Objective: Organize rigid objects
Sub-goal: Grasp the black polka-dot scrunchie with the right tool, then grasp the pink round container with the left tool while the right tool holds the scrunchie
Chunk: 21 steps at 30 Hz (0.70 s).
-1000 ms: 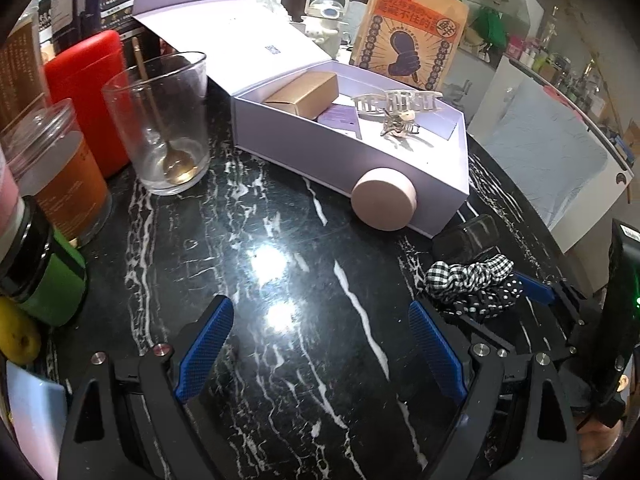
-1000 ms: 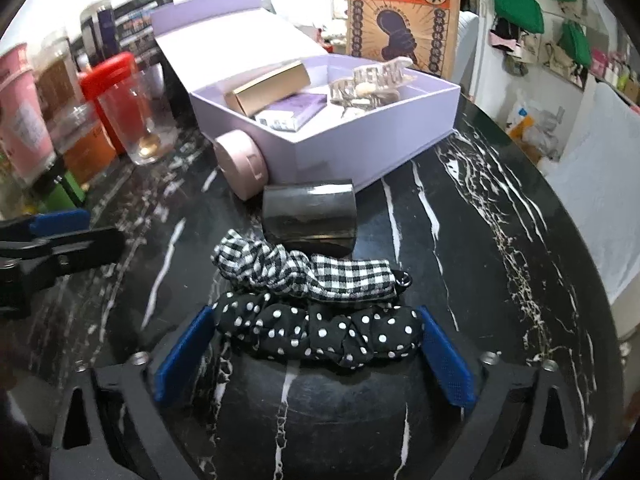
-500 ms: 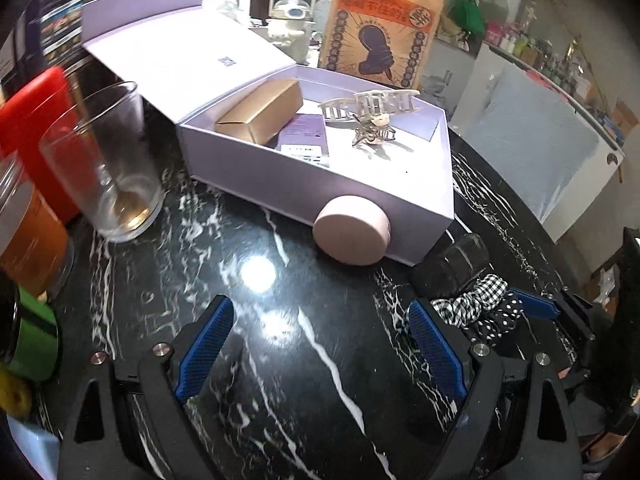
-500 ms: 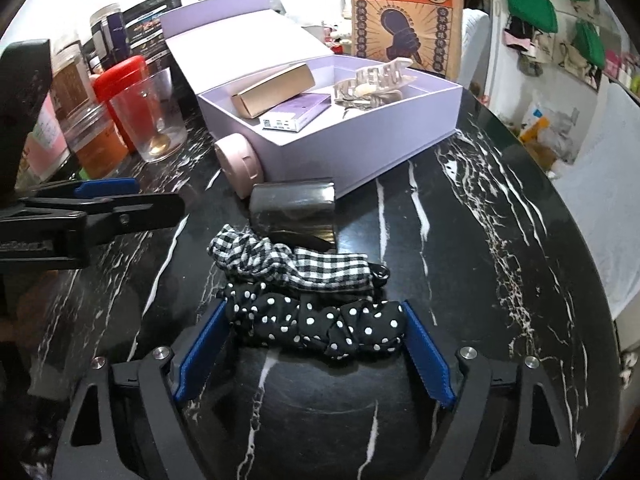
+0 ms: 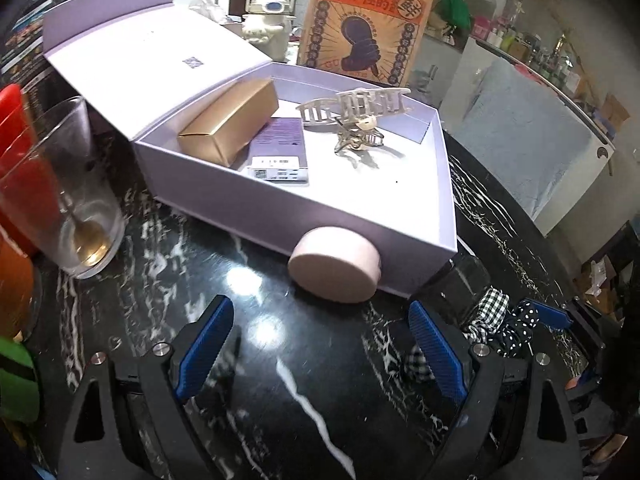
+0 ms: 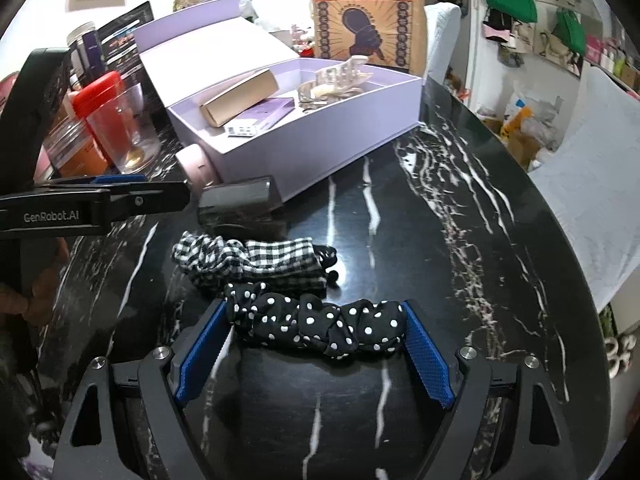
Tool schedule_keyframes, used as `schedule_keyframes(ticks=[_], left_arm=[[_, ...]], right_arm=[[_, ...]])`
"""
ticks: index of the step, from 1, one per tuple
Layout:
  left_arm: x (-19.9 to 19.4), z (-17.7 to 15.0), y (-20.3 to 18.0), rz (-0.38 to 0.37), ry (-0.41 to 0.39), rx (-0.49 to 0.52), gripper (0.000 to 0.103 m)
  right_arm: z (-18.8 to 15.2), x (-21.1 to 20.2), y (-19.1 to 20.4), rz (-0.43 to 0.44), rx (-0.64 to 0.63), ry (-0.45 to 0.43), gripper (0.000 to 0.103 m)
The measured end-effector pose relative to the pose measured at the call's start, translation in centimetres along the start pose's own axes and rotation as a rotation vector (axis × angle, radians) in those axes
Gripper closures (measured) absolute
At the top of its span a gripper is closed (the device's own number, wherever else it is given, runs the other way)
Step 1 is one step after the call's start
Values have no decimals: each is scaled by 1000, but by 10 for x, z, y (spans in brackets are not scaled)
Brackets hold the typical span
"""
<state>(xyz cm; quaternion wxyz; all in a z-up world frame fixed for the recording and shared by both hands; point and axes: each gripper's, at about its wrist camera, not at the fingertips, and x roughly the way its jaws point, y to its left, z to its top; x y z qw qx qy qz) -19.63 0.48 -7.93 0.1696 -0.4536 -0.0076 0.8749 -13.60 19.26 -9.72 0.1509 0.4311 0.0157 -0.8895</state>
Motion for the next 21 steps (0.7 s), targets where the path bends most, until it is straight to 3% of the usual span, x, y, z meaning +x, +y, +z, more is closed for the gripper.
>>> schedule_keyframes(ticks=[7, 14, 18, 21], left_arm=[[15, 11, 0, -3, 1, 19, 13], [28, 12, 0, -63, 2, 34, 21], [29, 8, -3, -52, -3, 65, 52], [26, 5, -4, -46, -7, 70, 52]], right_arm=[[1, 1, -7, -6, 0, -4, 17], [3, 3, -6, -7, -12, 1, 17], [4, 3, -6, -7, -9, 6, 17], [4, 3, -4, -10, -12, 8, 17]])
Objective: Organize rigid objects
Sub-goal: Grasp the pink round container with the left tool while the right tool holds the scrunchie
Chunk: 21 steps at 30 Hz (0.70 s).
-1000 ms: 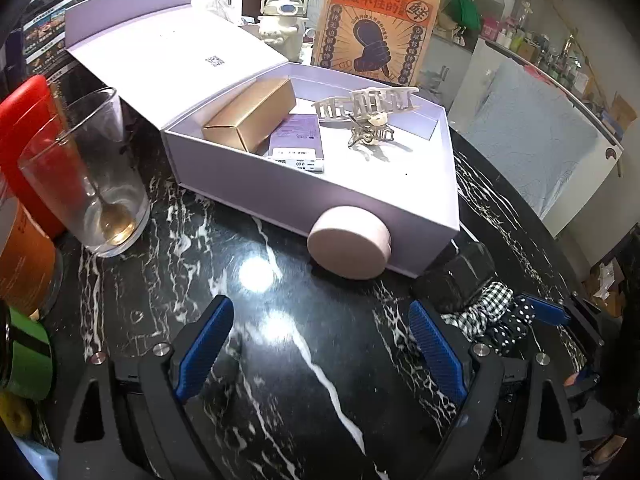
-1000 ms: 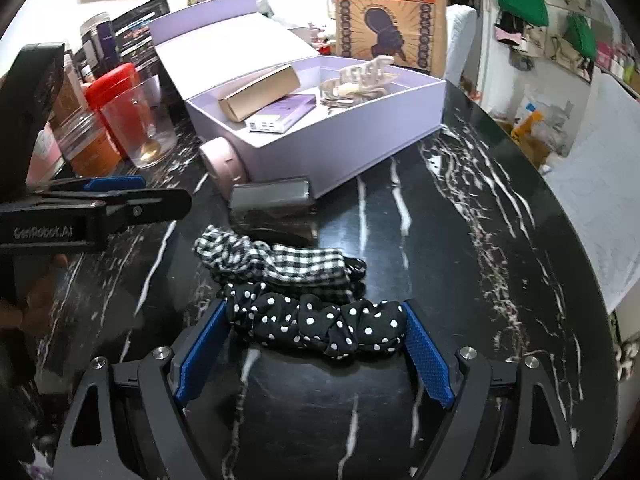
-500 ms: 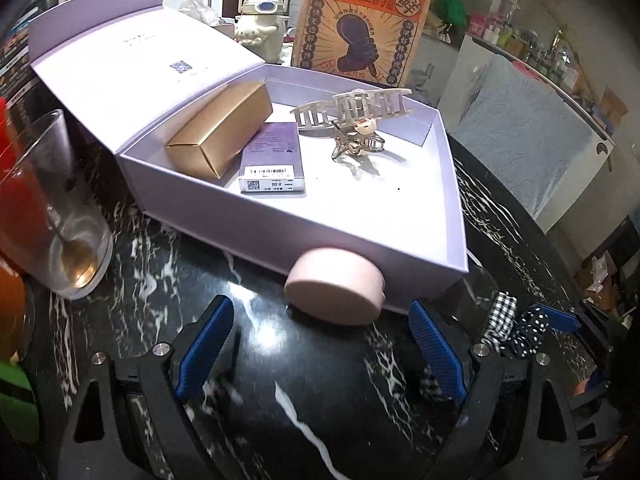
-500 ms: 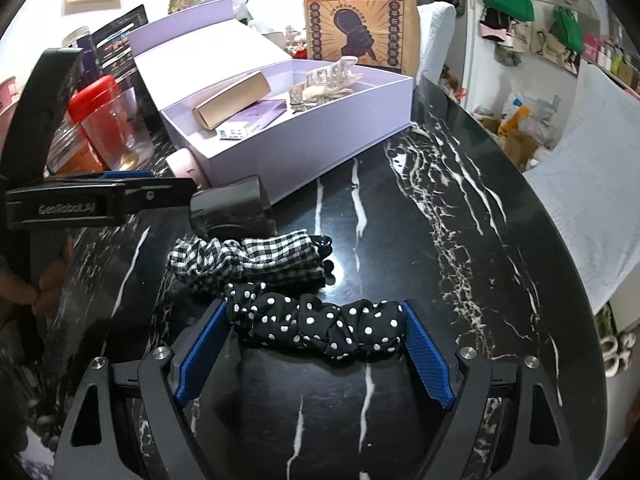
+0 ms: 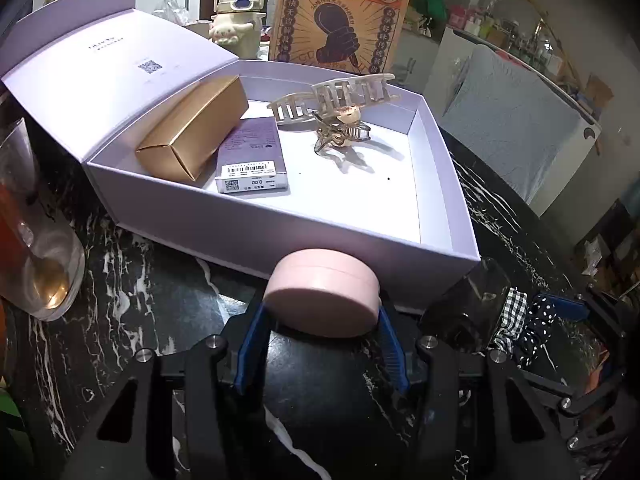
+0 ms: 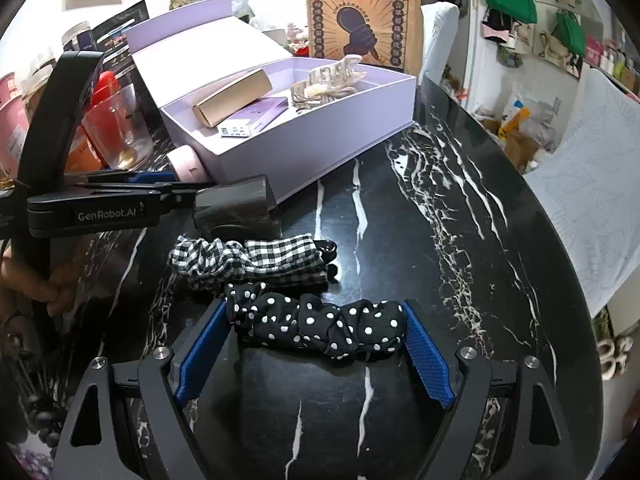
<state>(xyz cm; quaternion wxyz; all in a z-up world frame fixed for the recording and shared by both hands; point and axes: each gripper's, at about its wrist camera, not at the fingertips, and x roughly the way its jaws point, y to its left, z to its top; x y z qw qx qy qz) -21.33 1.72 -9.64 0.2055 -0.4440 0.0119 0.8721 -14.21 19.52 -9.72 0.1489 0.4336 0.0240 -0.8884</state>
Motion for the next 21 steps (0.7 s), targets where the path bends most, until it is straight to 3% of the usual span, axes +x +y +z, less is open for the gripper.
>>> schedule_keyframes(ticks=[5, 21], left_arm=[[-10, -7, 2, -27, -3, -38, 52], [-71, -50, -4, 68, -63, -106, 52]], right_arm=[[-3, -6, 3, 8, -1, -10, 17], [-23, -35, 18, 52, -23, -62, 17]])
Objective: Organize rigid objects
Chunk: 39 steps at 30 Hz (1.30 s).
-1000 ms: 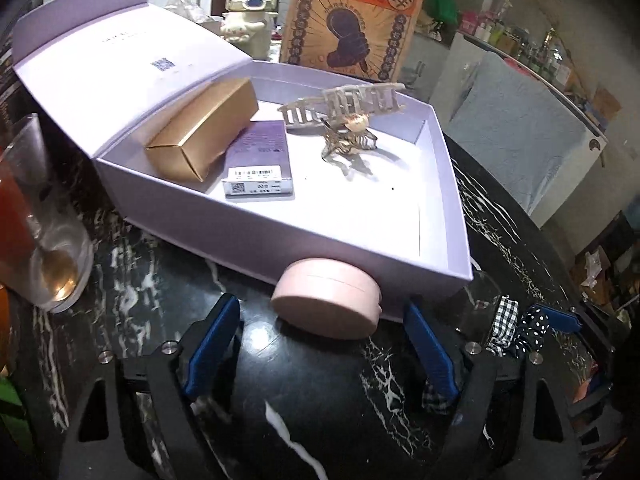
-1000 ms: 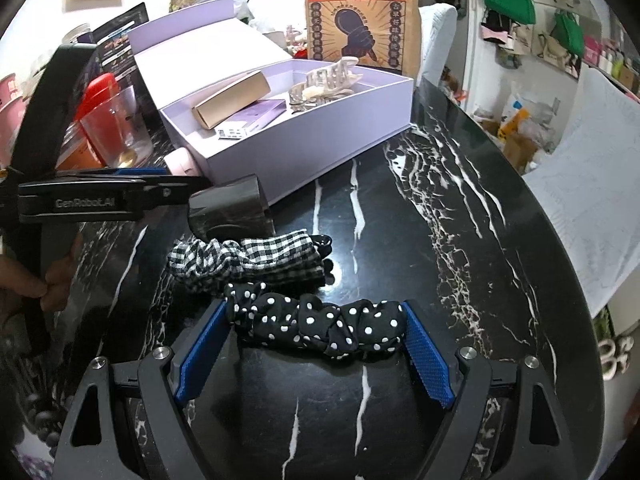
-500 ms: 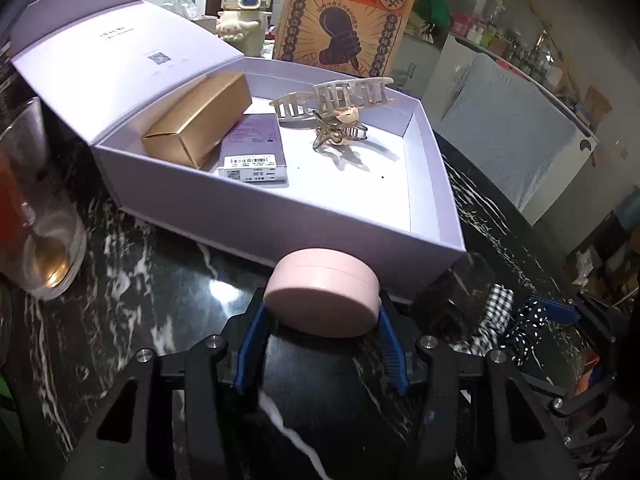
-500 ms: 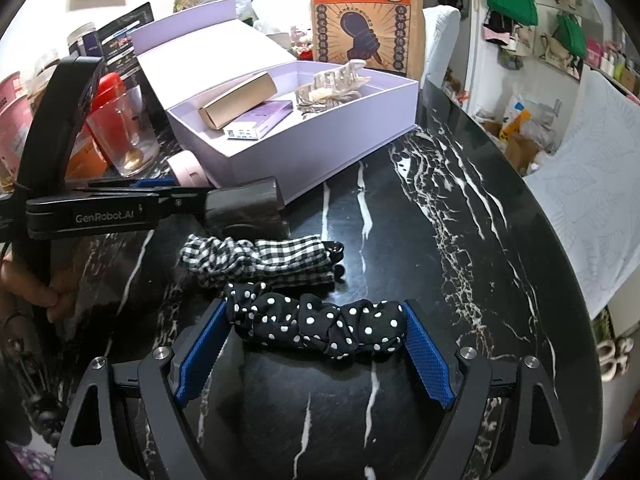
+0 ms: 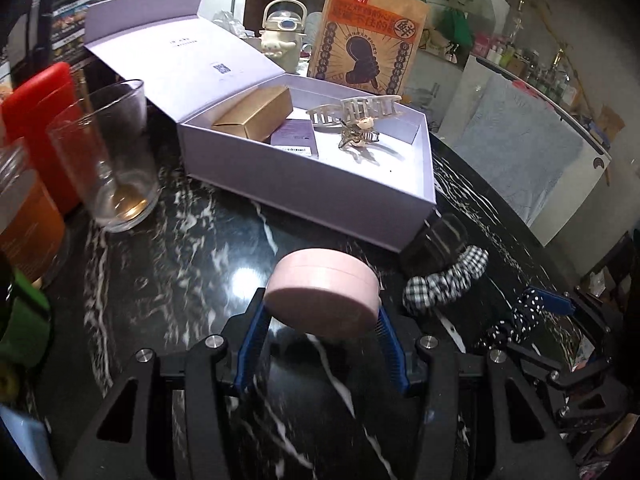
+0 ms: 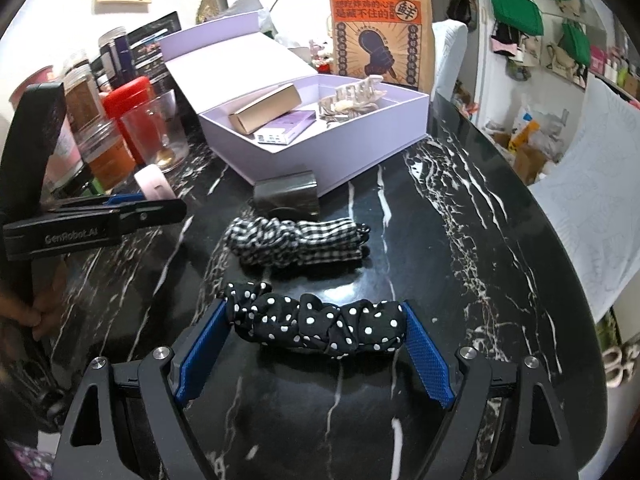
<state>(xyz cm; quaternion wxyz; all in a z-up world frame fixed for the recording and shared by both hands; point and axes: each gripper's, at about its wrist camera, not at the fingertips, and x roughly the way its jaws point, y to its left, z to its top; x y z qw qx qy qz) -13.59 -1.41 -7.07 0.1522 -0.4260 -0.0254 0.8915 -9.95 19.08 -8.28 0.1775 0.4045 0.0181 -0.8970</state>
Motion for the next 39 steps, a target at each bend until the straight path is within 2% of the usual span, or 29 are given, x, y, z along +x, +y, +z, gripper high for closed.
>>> schedule_keyframes(ticks=[9, 12, 16, 25, 33, 39], left_arm=[[-22, -19, -15, -1, -11, -16, 52], [-30, -22, -16, -26, -17, -31, 52], [-39, -22, -11, -39, -25, -75, 52], [-61, -12, -6, -22, -49, -74, 52], [-57, -7, -2, -66, -16, -77, 52], [-49, -4, -6, -69, 10, -58, 52]], right_arm=[[-8, -20, 9, 10, -14, -35, 17], [-7, -25, 7, 18, -3, -43, 17], [-4, -29, 5, 30, 25, -46, 18], [10, -37, 6, 17, 29, -67, 18], [22, -39, 15, 33, 5, -65, 18], [27, -37, 18, 45, -8, -60, 18]])
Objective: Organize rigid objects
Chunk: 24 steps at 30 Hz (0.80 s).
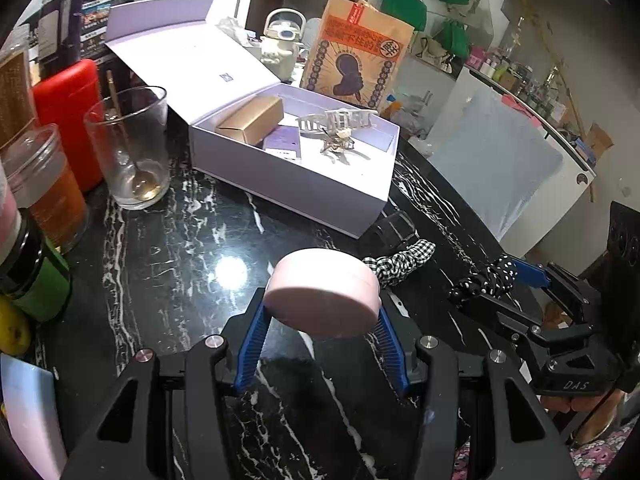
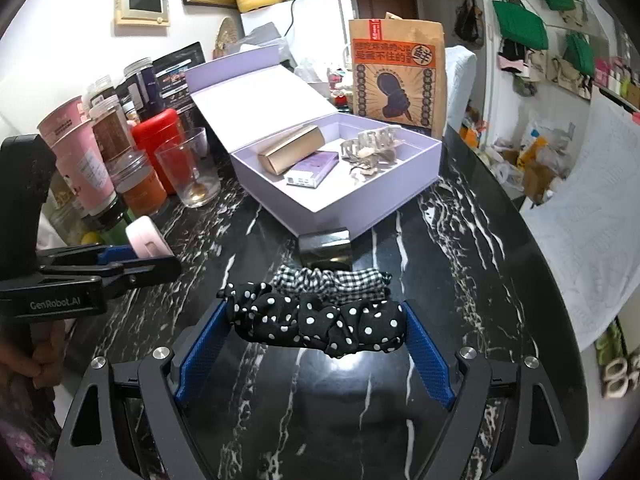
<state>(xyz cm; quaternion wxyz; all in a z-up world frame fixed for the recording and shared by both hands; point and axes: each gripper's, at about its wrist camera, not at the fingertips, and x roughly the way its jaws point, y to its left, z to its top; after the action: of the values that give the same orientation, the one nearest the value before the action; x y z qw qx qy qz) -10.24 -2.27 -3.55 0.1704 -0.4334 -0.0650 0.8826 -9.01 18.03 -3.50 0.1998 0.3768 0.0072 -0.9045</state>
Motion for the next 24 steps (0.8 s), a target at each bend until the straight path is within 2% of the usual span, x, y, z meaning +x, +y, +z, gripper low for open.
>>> schedule_keyframes(ticks=[9, 24], left_arm=[[5, 20, -8, -12, -7, 31, 52], [-2, 69, -18, -12, -91, 94, 52]], right_arm=[[17, 4, -2, 30, -15, 2, 17], [58, 3, -13, 56, -57, -38, 18]])
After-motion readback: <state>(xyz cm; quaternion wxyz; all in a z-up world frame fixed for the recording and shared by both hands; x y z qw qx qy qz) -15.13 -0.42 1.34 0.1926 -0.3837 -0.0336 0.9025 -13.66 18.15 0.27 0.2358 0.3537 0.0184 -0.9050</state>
